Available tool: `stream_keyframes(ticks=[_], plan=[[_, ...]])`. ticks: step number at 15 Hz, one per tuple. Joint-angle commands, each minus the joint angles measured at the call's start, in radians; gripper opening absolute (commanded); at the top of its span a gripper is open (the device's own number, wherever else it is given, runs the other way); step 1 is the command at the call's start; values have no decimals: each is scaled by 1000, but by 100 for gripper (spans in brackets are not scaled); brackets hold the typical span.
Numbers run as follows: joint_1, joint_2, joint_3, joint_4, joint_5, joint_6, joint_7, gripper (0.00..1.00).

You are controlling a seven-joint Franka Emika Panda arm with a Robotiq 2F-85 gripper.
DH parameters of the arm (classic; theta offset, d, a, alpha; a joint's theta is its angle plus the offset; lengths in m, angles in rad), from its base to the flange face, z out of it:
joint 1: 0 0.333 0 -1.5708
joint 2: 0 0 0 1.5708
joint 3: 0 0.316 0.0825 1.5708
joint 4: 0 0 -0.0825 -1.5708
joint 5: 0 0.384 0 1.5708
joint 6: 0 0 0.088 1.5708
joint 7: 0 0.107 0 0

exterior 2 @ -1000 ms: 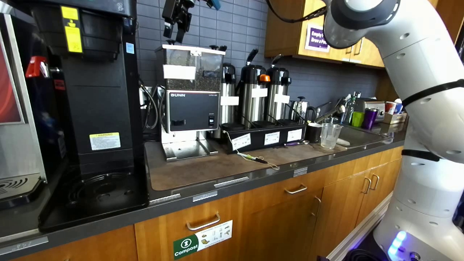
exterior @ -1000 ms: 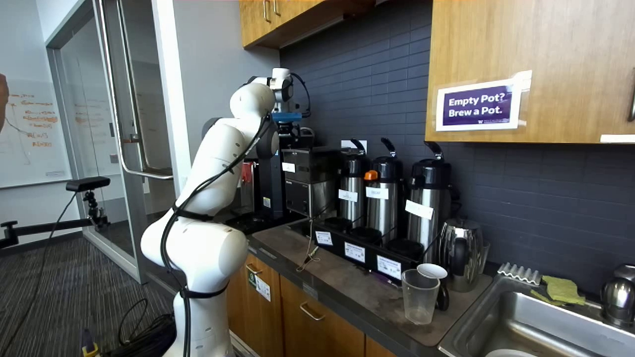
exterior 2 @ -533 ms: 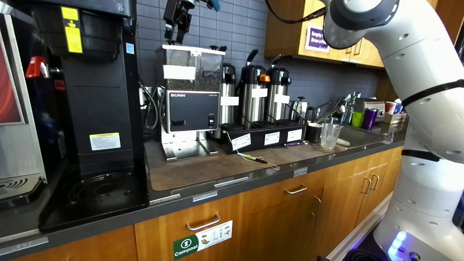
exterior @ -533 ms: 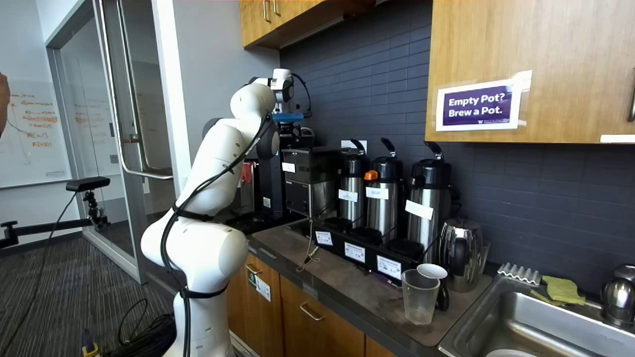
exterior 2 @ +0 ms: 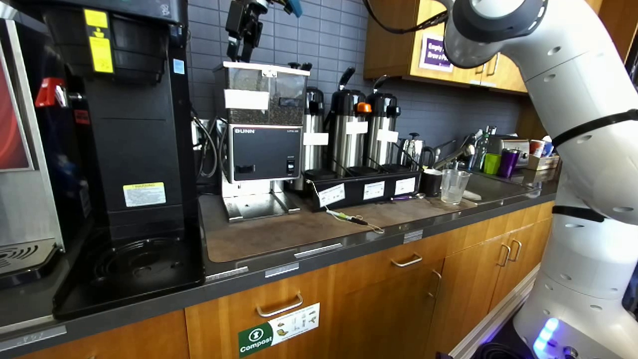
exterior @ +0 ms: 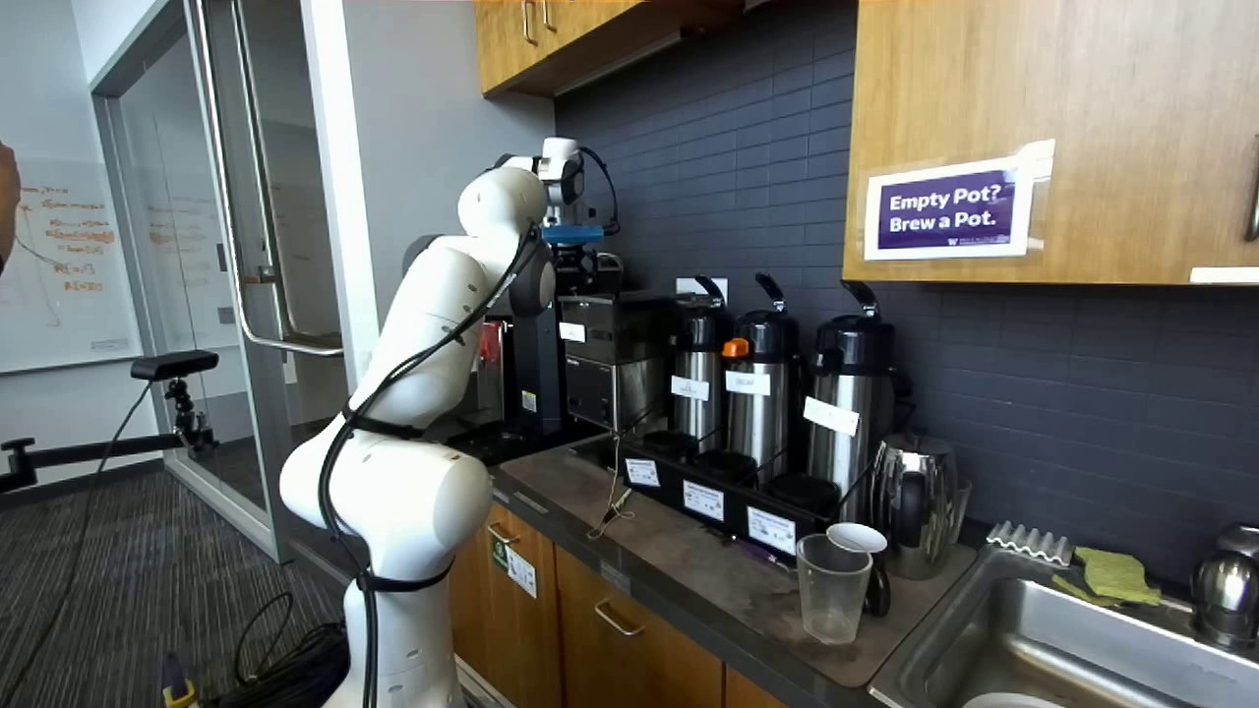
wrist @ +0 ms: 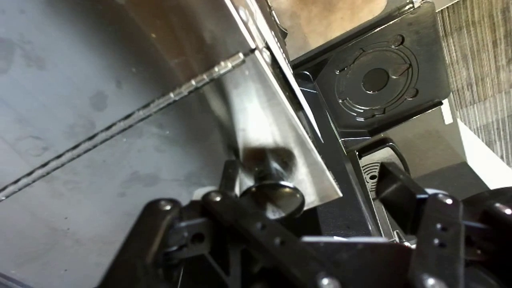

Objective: Open the lid on the top left side of the coffeemaker.

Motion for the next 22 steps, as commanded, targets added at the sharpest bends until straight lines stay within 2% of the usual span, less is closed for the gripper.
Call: stream_keyframes(ticks=[1, 7, 22], plan=[[-1, 7, -3, 18, -9, 9, -23, 57], [-7, 7, -14, 22, -10, 24, -31, 14], [1, 1, -8, 37, 0, 18, -16, 13]])
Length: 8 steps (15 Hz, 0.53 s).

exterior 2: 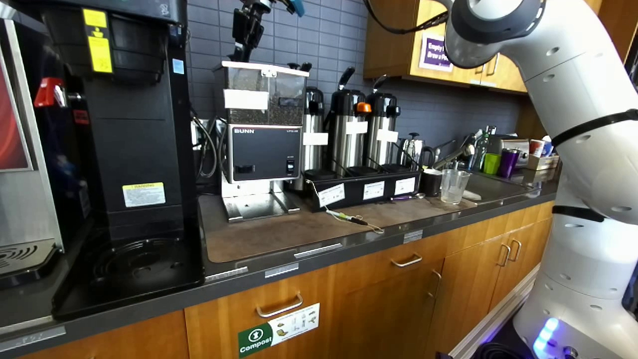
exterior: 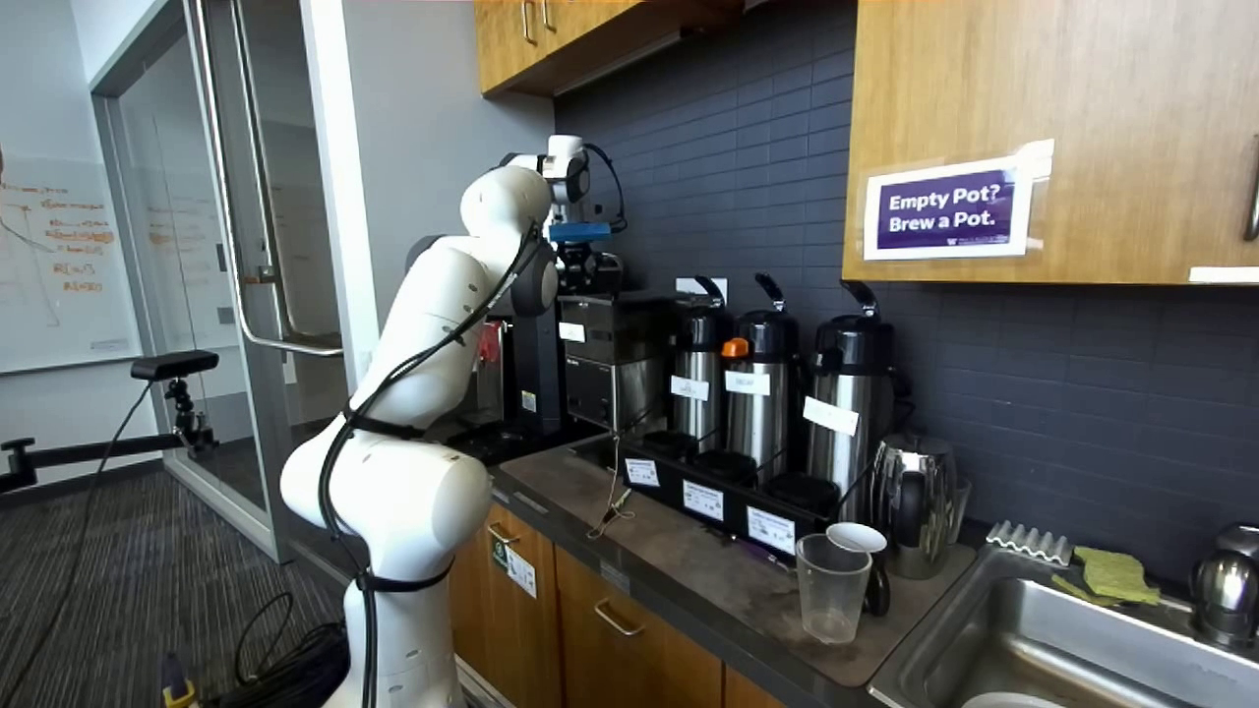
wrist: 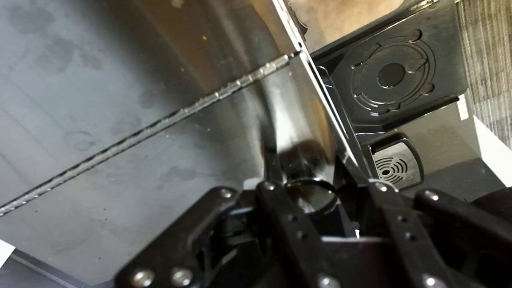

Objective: Open the lid on the top left side of the coffeemaker.

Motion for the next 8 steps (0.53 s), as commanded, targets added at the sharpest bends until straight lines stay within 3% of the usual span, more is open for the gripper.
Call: stream_keyframes(ticks=[1, 8], plan=[[12, -1, 5, 28, 2, -3, 10, 13], [19, -16, -1, 31, -10, -31, 36, 13]])
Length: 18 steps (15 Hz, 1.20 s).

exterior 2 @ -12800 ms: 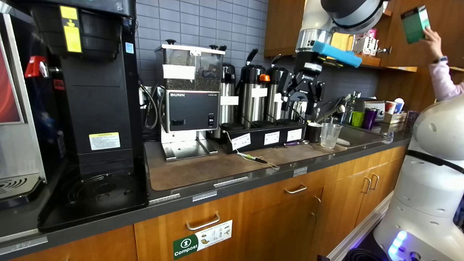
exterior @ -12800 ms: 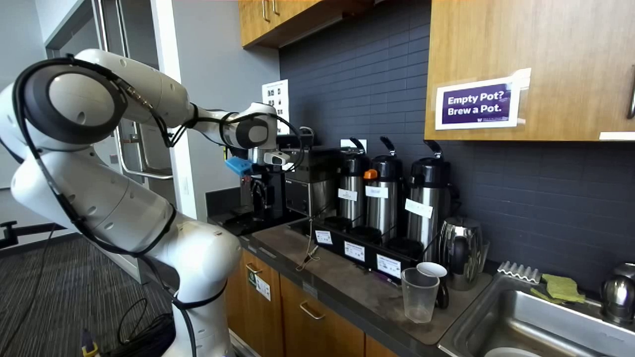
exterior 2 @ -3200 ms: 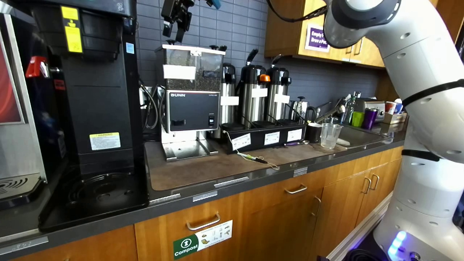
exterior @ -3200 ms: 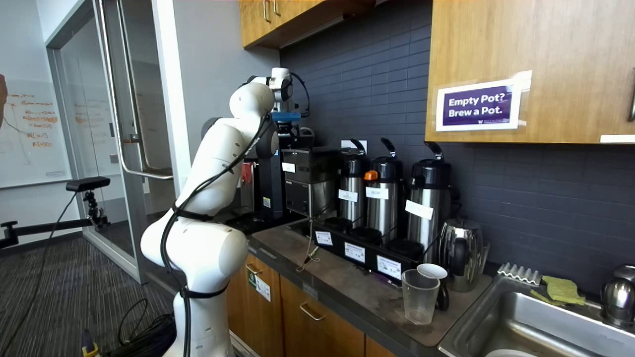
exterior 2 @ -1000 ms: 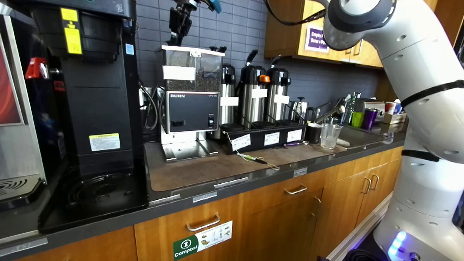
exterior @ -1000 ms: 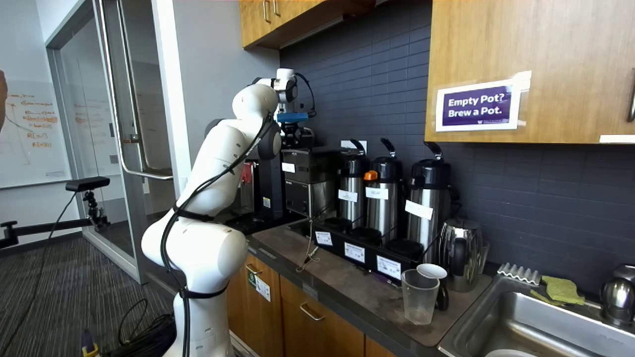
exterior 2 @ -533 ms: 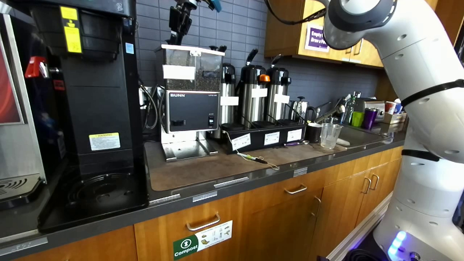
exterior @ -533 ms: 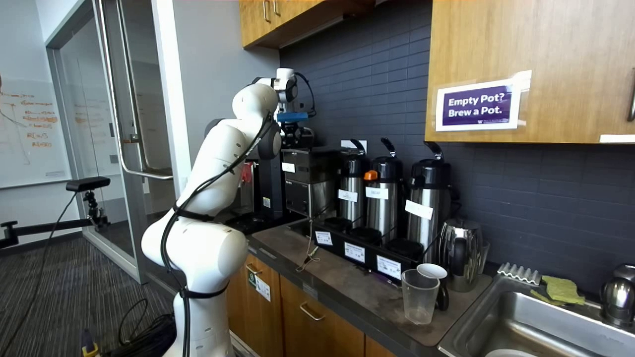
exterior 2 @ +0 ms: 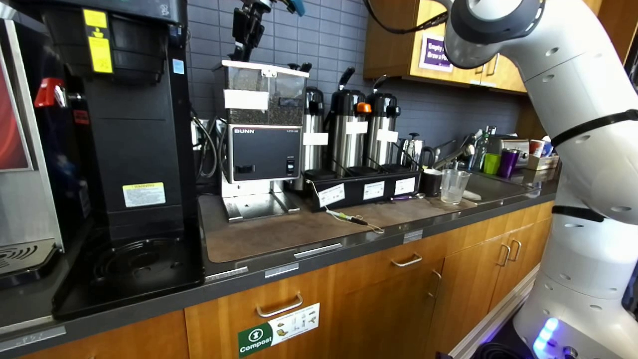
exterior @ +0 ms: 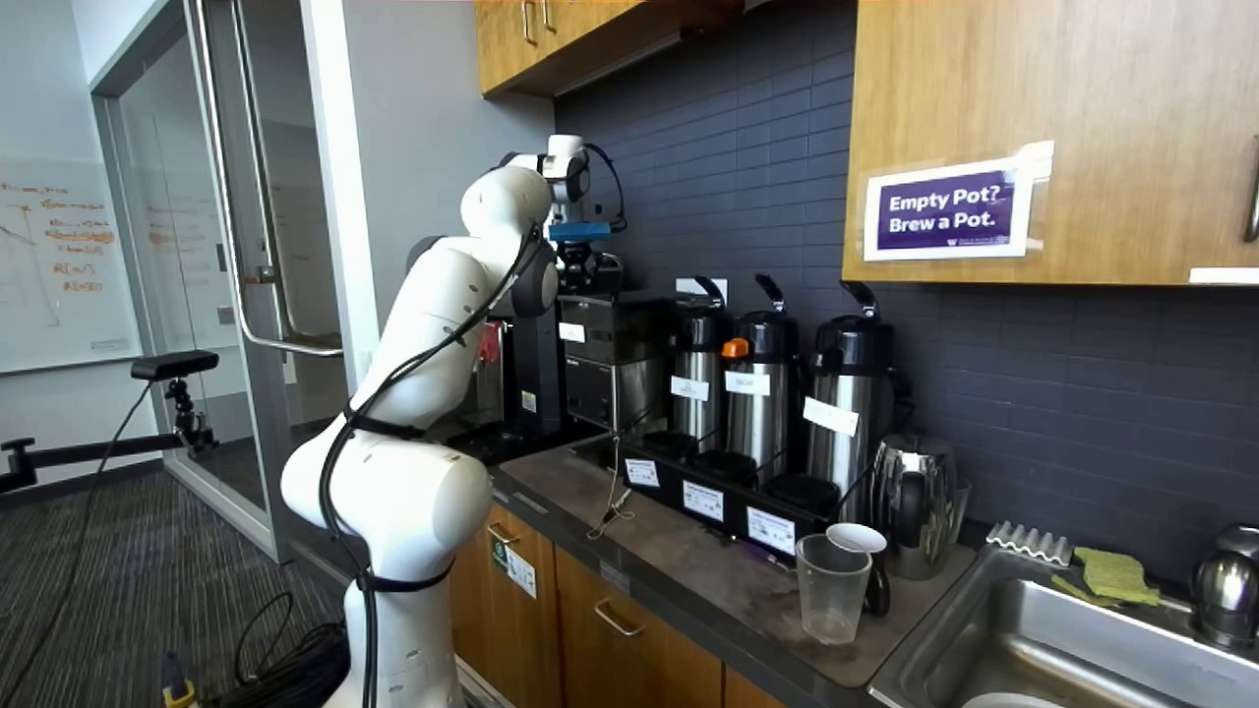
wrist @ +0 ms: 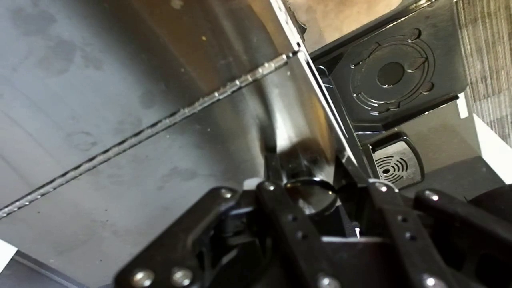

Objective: Open the lid on the top left side of the coffeemaker.

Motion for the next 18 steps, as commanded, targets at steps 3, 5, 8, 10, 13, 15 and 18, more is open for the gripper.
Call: stream_keyframes(ticks=[3, 5, 8, 10, 13, 15, 18], plan=[[20, -22, -2, 28, -12, -33, 41, 13], [20, -25, -3, 29, -13, -35, 52, 13], [22, -31, -3, 32, -16, -39, 64, 13], [23, -37, -3, 33, -21, -40, 71, 13], [25, -44, -2, 34, -35, -39, 78, 13], [26, -45, -1, 38, -41, -37, 84, 13], [26, -46, -1, 38, -45, -31, 89, 13]])
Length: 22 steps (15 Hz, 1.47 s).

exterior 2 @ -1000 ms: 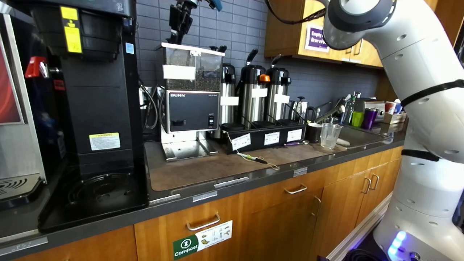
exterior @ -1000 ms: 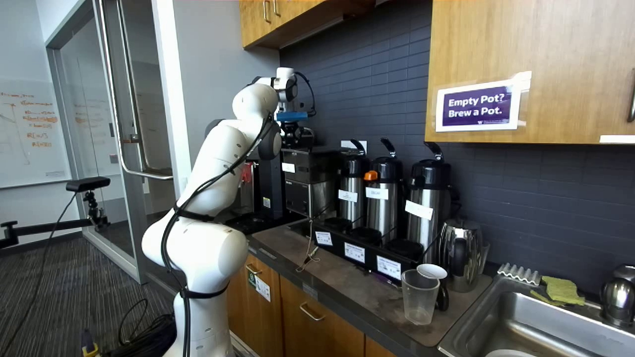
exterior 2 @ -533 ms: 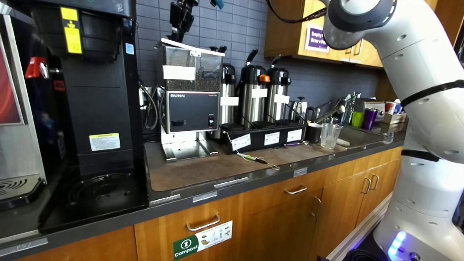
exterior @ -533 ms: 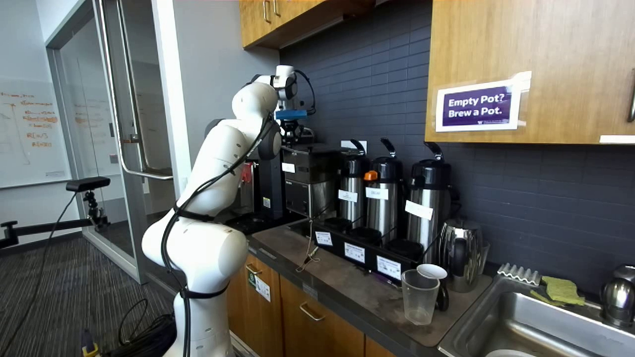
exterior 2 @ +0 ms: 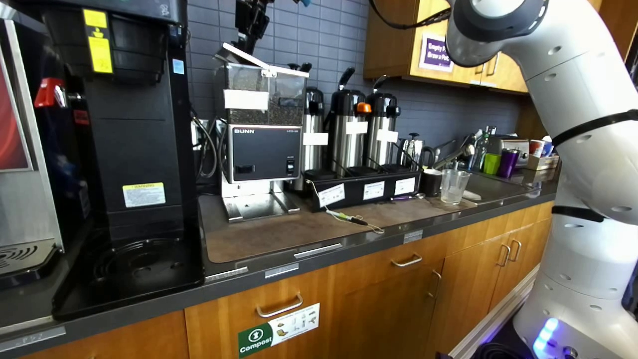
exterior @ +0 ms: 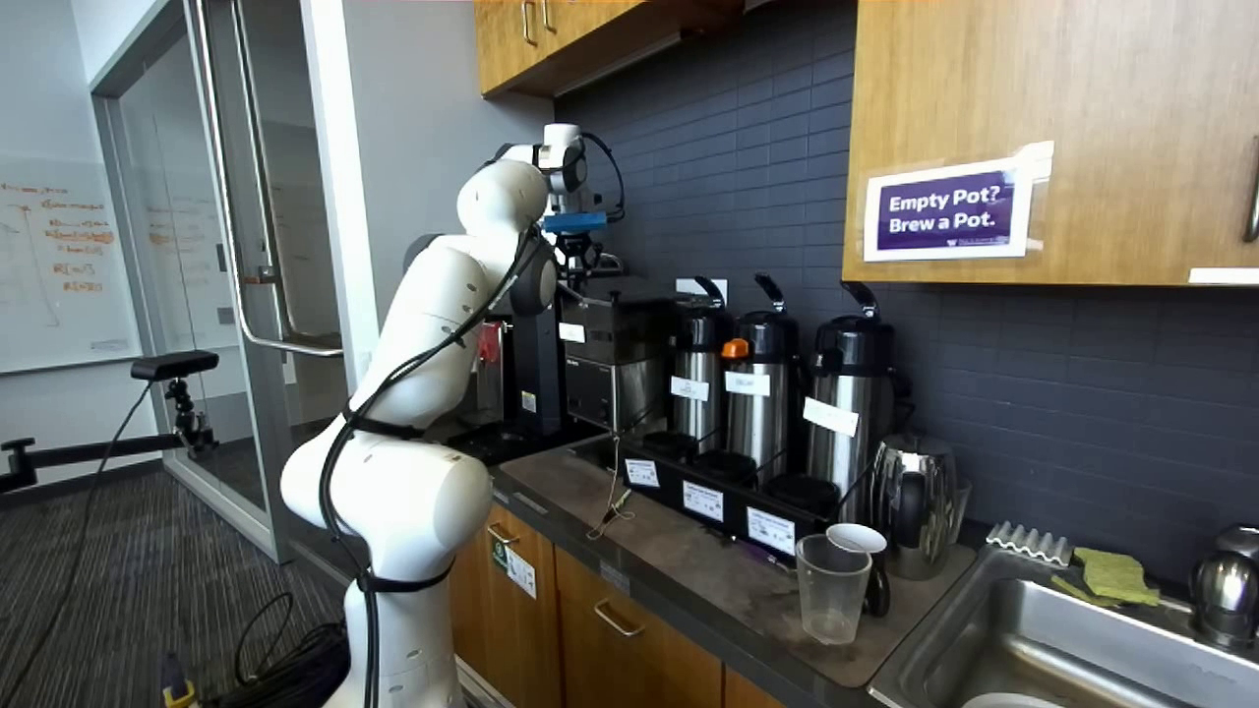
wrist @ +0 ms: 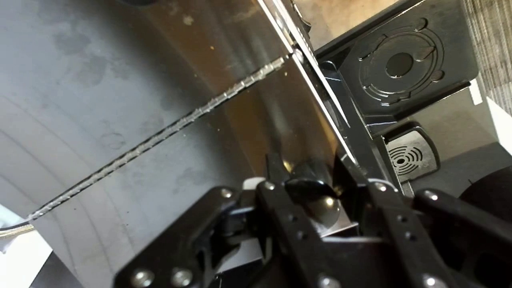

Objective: Open the lid on the top left side of the coffeemaker.

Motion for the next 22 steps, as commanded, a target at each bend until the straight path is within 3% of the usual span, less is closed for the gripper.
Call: stream_keyframes(ticks=[1, 22], plan=[[19, -32, 0, 7, -14, -5, 24, 13], [52, -69, -11, 13, -87, 8, 54, 13]])
